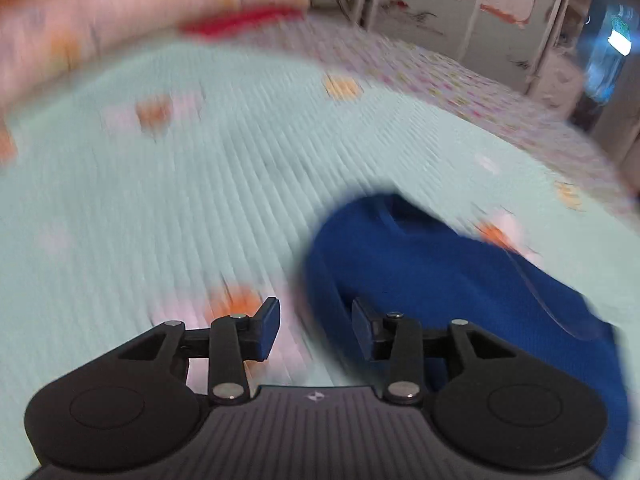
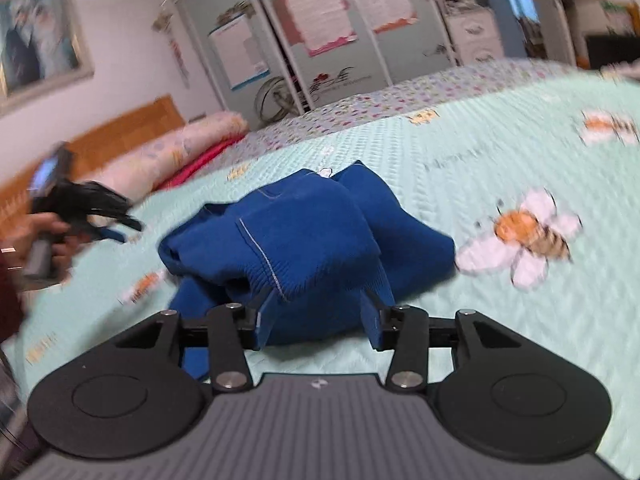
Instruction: Fold clothes
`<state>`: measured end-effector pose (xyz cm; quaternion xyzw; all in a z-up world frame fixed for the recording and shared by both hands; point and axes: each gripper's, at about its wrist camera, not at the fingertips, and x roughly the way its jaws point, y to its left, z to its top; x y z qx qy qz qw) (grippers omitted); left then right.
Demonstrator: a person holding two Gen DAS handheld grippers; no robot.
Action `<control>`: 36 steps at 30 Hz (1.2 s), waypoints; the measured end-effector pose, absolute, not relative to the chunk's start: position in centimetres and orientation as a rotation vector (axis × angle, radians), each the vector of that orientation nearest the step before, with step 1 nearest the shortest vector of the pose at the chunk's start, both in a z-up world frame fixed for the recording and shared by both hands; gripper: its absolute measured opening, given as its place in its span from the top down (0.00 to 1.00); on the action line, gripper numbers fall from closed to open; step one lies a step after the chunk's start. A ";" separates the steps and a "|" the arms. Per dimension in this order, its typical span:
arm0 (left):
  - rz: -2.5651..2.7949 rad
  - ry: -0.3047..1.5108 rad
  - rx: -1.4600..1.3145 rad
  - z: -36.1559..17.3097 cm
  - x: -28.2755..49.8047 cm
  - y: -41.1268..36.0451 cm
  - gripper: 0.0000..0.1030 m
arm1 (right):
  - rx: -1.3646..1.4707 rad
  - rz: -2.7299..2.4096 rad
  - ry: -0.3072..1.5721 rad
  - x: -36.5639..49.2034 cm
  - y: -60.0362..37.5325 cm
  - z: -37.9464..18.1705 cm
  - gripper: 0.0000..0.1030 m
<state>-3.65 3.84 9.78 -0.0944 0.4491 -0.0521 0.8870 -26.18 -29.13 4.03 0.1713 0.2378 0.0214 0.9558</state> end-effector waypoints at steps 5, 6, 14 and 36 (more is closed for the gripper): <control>-0.352 1.080 -0.163 5.0 -11.1 -1.2 0.59 | 0.309 0.041 0.518 -24.0 -28.1 3.6 0.53; -0.379 1.076 -0.183 4.7 -11.9 -1.8 0.59 | 0.304 0.034 0.524 -23.8 -27.9 3.6 0.53; -0.376 1.036 -0.275 3.2 -11.8 -4.4 0.50 | 0.365 -0.015 0.529 -24.8 -28.0 3.6 0.53; 0.274 0.785 -0.147 13.5 -3.8 19.7 0.88 | 0.579 -0.113 0.583 -30.4 -28.7 0.9 0.46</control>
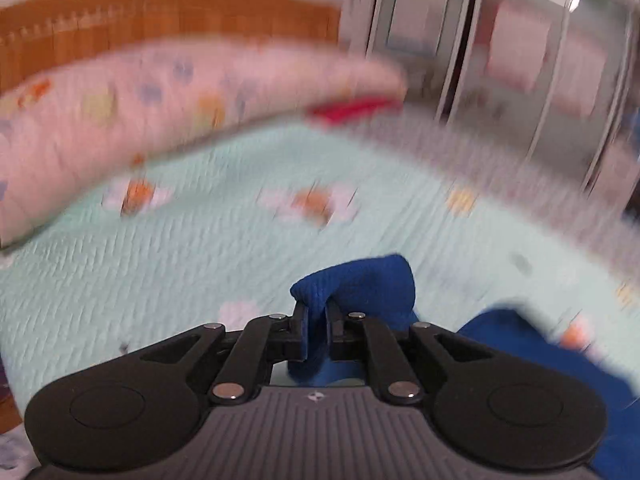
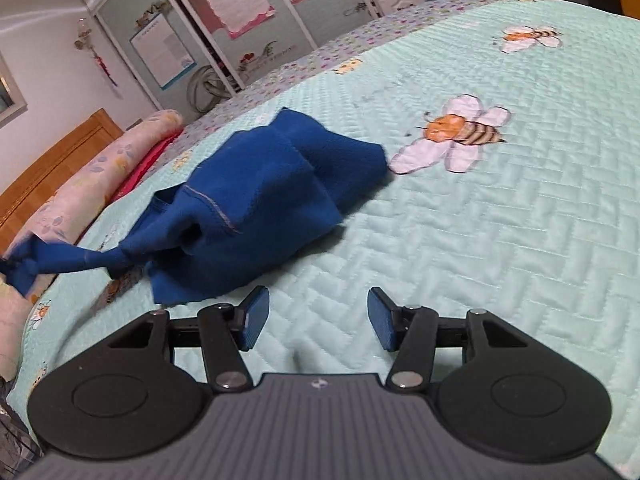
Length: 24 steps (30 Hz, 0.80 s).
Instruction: Fold clothes
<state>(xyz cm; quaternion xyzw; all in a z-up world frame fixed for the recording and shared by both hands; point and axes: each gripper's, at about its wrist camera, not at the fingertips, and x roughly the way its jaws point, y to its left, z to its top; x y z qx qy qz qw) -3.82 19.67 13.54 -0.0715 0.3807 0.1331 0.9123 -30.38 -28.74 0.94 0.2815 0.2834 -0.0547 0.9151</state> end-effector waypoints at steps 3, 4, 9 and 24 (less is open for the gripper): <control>0.244 1.036 -0.016 7.1 -3.2 18.7 0.78 | 0.576 -0.089 0.590 -29.7 -28.1 1.1 0.46; 0.262 1.063 0.005 5.6 -3.9 18.4 0.75 | 0.574 -0.085 0.592 -29.5 -28.0 1.1 0.46; 0.513 0.948 -0.329 4.4 -10.8 20.9 0.48 | 0.534 -0.087 0.582 -29.5 -28.1 1.9 0.46; -0.376 0.845 0.031 3.6 -16.2 -4.2 0.52 | 0.574 -0.068 0.569 -29.7 -28.6 0.8 0.46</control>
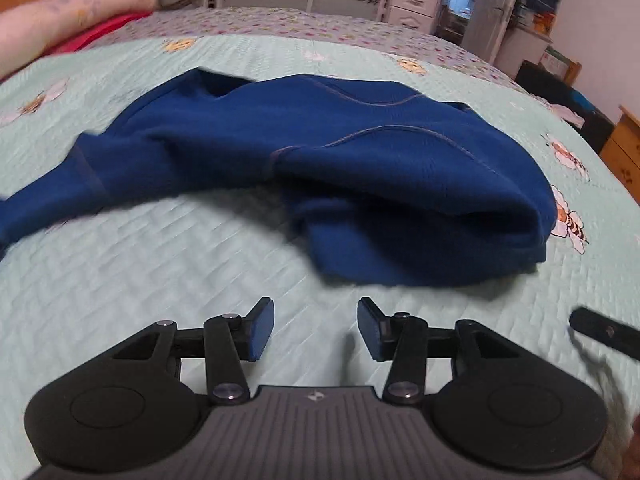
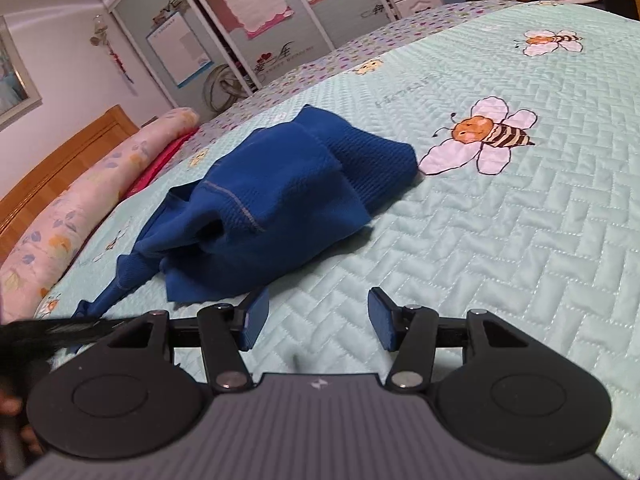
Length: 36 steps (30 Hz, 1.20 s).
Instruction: Fold clothes
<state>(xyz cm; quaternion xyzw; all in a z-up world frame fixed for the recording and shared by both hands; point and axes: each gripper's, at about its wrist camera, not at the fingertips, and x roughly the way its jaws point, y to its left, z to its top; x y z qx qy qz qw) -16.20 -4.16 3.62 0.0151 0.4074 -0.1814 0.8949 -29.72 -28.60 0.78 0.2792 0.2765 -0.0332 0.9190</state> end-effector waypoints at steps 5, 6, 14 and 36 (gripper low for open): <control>-0.324 0.831 0.041 2.2 -13.9 -4.8 0.51 | 0.610 -0.074 0.571 -30.3 -29.3 0.3 0.46; -0.323 0.832 0.032 2.1 -13.1 -5.0 0.50 | 0.619 -0.078 0.572 -30.4 -29.4 0.1 0.46; -0.429 0.843 -0.111 3.0 -11.9 -5.8 0.50 | 0.610 -0.083 0.574 -30.5 -29.4 -0.4 0.46; -0.122 0.913 -0.200 9.2 -22.4 13.6 0.93 | 0.415 0.033 0.574 -16.5 -31.4 5.5 0.39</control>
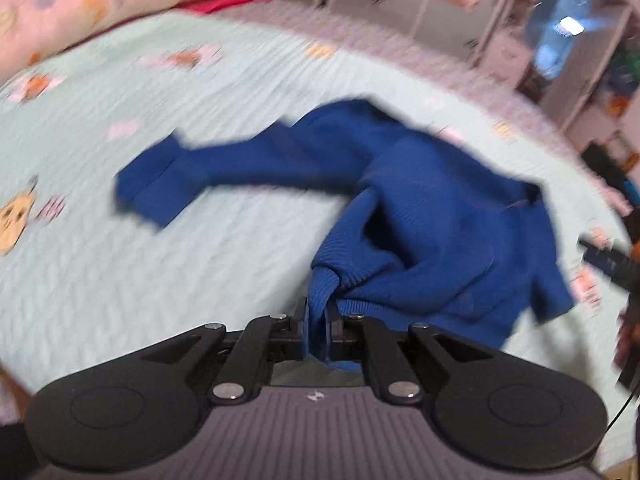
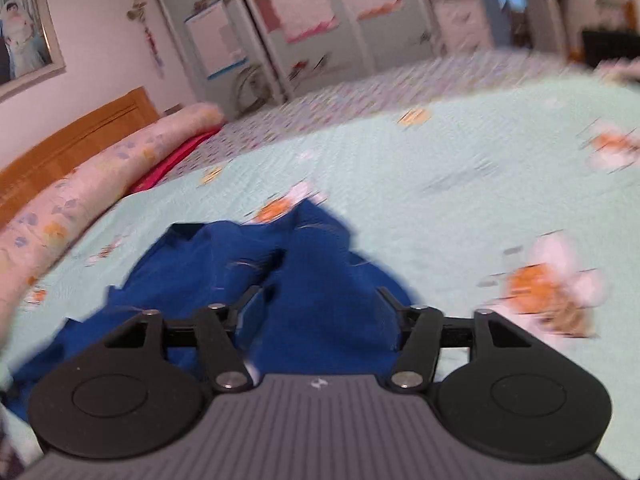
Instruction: Fold clothes
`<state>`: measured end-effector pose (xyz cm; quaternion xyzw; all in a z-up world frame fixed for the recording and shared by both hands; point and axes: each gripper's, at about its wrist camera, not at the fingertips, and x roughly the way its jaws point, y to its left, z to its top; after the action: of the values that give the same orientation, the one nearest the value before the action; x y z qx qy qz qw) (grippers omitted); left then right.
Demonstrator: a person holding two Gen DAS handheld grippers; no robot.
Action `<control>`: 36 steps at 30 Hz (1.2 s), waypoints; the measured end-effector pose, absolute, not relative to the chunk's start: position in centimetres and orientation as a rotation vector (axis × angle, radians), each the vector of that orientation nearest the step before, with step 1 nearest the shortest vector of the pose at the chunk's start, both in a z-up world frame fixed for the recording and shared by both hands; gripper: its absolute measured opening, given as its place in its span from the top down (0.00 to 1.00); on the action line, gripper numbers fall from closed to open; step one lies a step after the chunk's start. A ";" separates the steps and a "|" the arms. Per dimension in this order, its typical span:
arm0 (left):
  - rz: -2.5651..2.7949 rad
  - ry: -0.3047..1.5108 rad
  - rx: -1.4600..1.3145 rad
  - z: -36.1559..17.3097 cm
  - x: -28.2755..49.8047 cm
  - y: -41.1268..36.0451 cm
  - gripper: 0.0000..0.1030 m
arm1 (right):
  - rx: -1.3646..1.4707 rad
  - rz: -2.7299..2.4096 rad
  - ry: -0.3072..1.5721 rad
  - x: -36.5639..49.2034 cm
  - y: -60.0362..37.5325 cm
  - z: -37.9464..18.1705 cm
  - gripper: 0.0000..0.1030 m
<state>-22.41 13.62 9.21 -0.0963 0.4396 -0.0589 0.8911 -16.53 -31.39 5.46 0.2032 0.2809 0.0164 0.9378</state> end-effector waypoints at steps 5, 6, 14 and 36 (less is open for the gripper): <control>-0.085 0.935 -0.186 7.5 -22.1 13.5 0.93 | 0.192 -0.100 0.699 -11.6 -29.3 2.0 0.40; -0.083 0.933 -0.173 7.5 -21.9 13.2 0.93 | 0.182 -0.109 0.729 -11.0 -29.4 1.2 0.42; -0.165 0.936 -0.256 8.6 -21.5 15.1 0.93 | -0.137 -0.143 0.595 -13.0 -28.9 5.3 0.95; -0.221 0.986 -0.550 9.5 -22.4 20.4 0.93 | -0.225 -0.189 0.611 -25.8 -31.5 3.3 0.60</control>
<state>-22.44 20.42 9.52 -0.2601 0.4664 -0.1045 0.8390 -25.82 -31.50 3.26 -0.1102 0.2995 -0.0927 0.9432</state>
